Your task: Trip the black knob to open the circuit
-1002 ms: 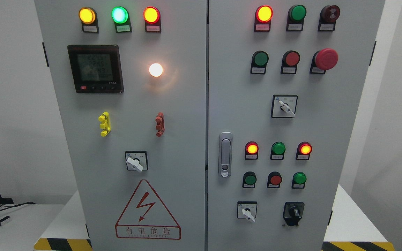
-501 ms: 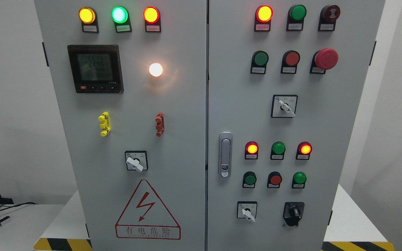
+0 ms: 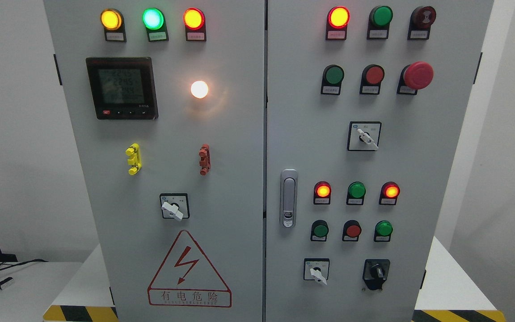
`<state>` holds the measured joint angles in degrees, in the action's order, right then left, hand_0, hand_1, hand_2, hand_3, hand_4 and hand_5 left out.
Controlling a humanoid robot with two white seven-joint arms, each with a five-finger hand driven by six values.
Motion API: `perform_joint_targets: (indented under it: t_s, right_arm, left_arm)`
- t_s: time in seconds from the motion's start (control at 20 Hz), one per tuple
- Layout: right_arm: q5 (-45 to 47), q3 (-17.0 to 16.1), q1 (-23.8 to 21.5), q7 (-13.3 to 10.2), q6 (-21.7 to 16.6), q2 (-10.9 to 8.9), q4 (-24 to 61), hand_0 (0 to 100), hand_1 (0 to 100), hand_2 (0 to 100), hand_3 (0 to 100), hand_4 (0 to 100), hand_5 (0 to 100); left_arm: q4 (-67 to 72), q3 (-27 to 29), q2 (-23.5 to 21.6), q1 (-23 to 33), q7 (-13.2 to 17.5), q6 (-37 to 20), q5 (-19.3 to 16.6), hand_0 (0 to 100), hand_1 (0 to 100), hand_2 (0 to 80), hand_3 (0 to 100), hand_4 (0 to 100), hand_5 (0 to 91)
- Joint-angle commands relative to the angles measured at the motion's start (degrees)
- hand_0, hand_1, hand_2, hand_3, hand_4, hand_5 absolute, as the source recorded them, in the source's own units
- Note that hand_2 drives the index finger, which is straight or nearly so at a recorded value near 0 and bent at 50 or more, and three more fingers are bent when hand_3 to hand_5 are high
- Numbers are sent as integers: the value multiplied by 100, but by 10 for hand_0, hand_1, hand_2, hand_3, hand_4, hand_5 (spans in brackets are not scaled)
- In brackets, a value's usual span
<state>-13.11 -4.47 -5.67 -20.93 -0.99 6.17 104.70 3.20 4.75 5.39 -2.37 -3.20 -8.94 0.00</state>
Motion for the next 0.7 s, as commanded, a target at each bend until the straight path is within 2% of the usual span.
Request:
perform_joint_targets:
  t_s: [0.0,0.15,0.4,0.55,0.65]
  right_arm:
    - [-16,210,364,-25,126,104,-2,277,729,385,725,833,962]
    - [-7,236,496,-25,450,112,32,295,724,396,736,833,959]
    - [-7,439,610,-25,565,112,50,293,734,398,737,832,960]
    - [-7,518,733,-25,898,112,33,284,741,394,735,832,960]
    - [-7,526,760,-25,943,121,-2,282,742,392,734,833,960]
  left_arm:
    - [-4,0,6,0,3,-3,-176,120,389,0,0,0,0]
    - [-4,0,-3,0,3,-3,-176,120,389,0,0,0,0]
    - [-4,0,6,0,3,-3,-176,120,389,0,0,0,0]
    - [-4,0,-3,0,3,-3,-176,120,389,0,0,0,0]
    - [5,0,6,0,3,-3,-176,120,389,0,0,0,0]
